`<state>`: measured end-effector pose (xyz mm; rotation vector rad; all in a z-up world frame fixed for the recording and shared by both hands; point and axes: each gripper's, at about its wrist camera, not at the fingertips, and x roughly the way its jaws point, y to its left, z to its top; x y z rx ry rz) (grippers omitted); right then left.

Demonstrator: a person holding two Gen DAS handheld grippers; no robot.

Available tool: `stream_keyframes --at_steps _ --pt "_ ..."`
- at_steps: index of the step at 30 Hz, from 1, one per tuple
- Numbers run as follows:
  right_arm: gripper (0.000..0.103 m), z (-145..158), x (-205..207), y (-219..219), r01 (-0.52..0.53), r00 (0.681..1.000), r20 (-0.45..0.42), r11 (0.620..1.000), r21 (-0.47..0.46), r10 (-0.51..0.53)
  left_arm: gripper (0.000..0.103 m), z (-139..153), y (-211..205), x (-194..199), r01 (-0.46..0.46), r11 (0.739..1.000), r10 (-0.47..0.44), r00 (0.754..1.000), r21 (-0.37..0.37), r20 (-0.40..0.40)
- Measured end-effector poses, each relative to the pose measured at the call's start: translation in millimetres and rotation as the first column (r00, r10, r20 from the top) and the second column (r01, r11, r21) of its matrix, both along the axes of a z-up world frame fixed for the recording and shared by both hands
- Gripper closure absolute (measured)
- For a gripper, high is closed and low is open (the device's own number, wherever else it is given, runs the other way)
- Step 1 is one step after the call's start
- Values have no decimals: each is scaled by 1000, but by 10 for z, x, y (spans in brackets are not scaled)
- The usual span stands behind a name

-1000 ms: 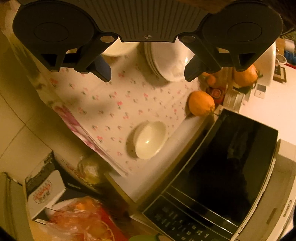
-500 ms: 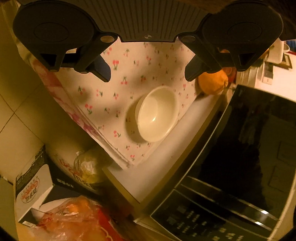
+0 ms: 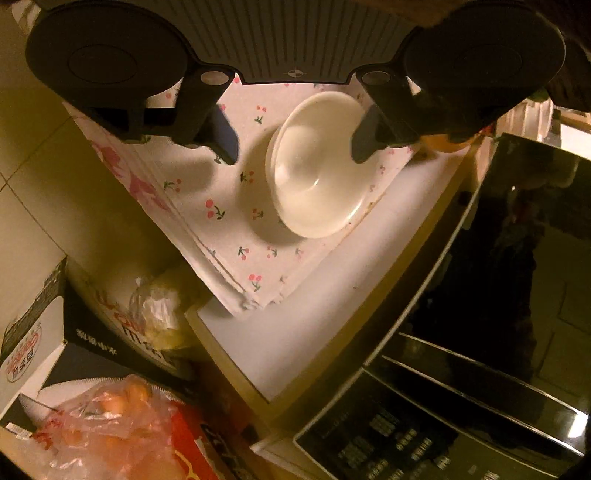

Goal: Organize plates and bowls
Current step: 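Close both grippers on the rim of the white bowl, then lift the white bowl and carry it over the nested bowls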

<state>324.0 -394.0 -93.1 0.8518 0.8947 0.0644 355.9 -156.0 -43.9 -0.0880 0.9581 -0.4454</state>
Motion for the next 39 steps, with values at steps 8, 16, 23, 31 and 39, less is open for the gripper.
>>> stream_keyframes --at_steps 8,16,23,31,39 --pt "81 -124 57 85 -2 1000 -8 1000 -21 2 81 -141 5 67 -20 1000 20 999 -19 -35" --pt "93 -57 46 152 -7 1000 5 997 -76 7 93 -106 -3 31 -46 999 45 999 -8 -19" --pt "92 2 4 190 -8 1000 6 996 -94 8 93 -27 -27 -27 -48 999 48 999 13 3" --pt "92 184 -140 218 -7 1000 21 995 -98 9 93 163 -34 -166 -46 999 46 999 20 18" --pt "92 460 -352 268 -8 999 41 993 -116 12 93 376 -16 -357 -46 999 45 999 28 28"
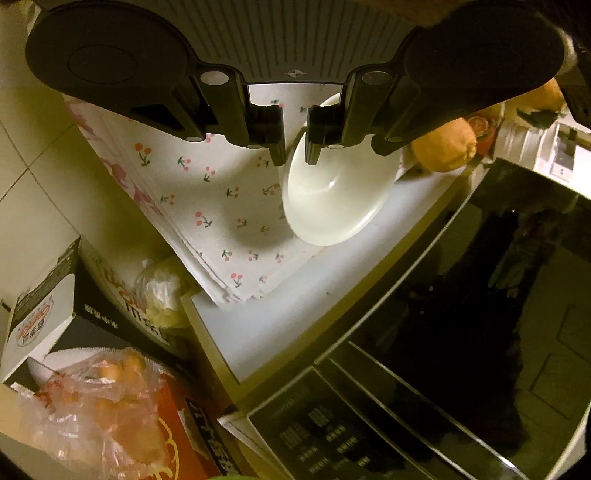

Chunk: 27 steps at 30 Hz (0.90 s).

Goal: Organize plates and bowls
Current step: 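Lift the white bowl and carry it over the nested bowls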

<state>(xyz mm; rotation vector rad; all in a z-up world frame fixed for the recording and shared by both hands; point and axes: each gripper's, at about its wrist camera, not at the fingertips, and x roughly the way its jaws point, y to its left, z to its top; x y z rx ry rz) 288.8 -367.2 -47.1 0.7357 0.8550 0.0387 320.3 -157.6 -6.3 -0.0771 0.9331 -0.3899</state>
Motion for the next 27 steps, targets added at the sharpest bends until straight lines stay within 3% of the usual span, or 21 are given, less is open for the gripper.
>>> stream_keyframes --at_steps 16,20,21,27 --pt "92 397 -536 61 -3 1000 26 1000 -19 4 93 353 124 -510 10 1000 -10 1000 -19 2" --pt "91 443 -674 97 -5 1000 28 1000 -24 6 93 404 145 -650 12 1000 -12 1000 -20 21" --pt "91 450 -707 105 -5 1000 26 1000 -27 6 93 419 149 -687 21 999 -19 995 -29 95" --pt "91 458 -932 110 -4 1000 21 1000 -23 4 93 472 189 -920 35 999 -31 994 -42 109"
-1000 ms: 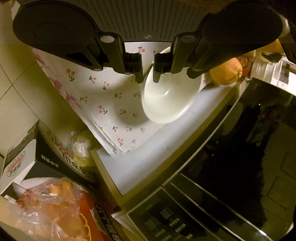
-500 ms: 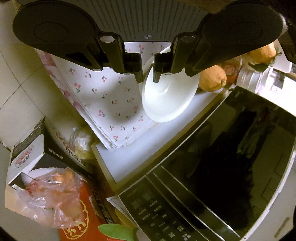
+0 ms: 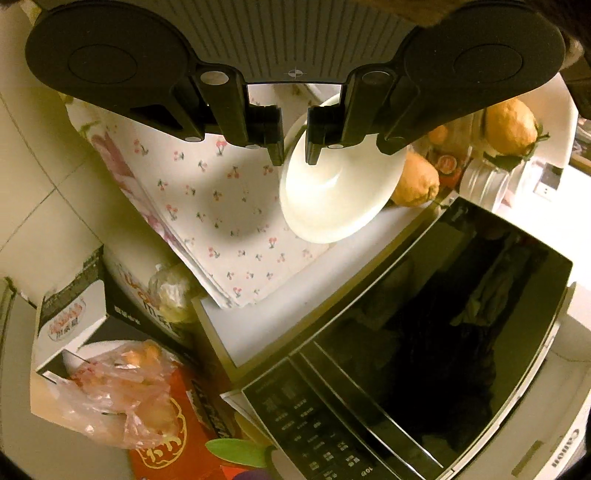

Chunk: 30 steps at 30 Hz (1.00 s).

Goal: Organize plates and bowls
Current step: 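Lift the white bowl and carry it over the nested bowls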

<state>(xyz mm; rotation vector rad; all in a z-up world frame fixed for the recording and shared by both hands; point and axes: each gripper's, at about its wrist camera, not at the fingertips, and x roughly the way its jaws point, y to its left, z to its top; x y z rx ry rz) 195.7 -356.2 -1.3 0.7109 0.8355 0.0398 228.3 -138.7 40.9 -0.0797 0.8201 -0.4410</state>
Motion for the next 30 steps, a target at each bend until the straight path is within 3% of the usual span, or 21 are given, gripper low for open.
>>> stream_keyframes --at_steps 14,30 --pt "90 -56 -498 -2 9 1000 2 1000 21 -9 93 -58 113 -485 -2 998 0 1000 -60 -25" --pt "90 -245 -912 69 0 1000 -11 1000 3 0 93 -355 328 -869 -10 988 -10 993 -155 -122"
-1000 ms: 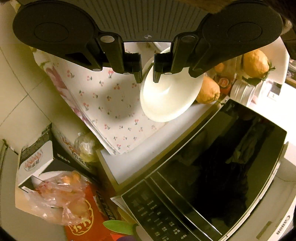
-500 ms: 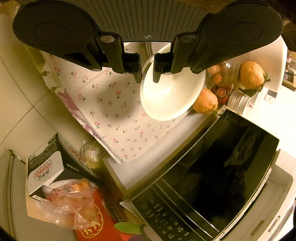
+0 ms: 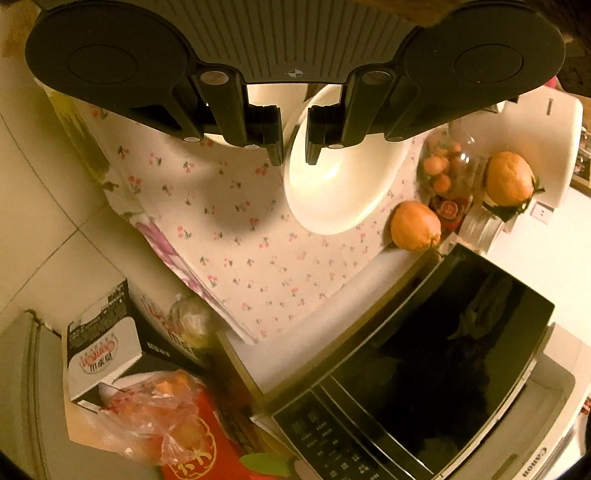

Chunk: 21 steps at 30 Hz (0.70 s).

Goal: Organize plates and bowls
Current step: 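Lift the white bowl and carry it over the nested bowls, then lower the white bowl into the nested bowls and open both grippers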

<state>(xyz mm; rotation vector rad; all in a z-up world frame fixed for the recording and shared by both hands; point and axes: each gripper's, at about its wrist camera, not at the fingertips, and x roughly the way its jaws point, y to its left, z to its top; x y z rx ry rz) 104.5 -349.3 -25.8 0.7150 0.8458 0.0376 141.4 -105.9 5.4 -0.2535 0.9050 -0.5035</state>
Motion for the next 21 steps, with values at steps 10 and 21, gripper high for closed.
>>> stream_keyframes --at_steps 10,21 --pt "90 -153 -177 27 -8 1000 -20 999 -33 7 92 -222 57 -178 14 1000 -15 999 -25 -39" --pt "90 -228 -293 65 -38 999 -29 996 -80 36 92 -308 56 -264 35 999 -36 999 -25 -39"
